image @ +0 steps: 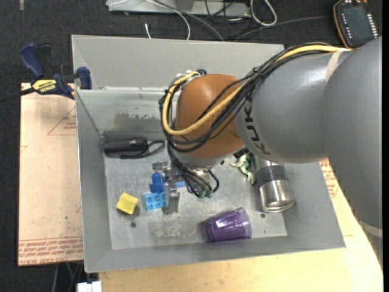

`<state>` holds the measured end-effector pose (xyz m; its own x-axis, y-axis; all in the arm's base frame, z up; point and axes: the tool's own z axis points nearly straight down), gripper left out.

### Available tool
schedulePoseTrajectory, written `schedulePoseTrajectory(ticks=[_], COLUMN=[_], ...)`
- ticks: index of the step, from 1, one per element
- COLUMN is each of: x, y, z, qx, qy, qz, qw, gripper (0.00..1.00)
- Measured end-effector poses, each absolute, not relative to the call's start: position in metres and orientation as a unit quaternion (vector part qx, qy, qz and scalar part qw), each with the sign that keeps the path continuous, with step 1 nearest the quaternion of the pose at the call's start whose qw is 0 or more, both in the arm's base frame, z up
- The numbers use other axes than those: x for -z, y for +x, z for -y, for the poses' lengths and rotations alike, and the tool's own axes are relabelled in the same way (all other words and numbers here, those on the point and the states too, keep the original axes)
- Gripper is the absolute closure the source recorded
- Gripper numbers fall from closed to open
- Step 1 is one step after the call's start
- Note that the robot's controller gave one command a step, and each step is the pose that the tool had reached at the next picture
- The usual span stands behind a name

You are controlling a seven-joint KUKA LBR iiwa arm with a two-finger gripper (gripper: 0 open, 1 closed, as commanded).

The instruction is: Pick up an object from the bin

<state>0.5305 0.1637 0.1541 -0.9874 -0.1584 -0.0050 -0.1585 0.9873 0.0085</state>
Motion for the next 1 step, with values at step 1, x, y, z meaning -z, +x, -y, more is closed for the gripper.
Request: schedulePoseTrajectory(ticks=[1], x=[-0.1627], y=[0.5311], z=[-0.1639], qx=[-0.005], qy=[-0.079], qz=[-0.997], qw=[0.004], gripper=[1.0])
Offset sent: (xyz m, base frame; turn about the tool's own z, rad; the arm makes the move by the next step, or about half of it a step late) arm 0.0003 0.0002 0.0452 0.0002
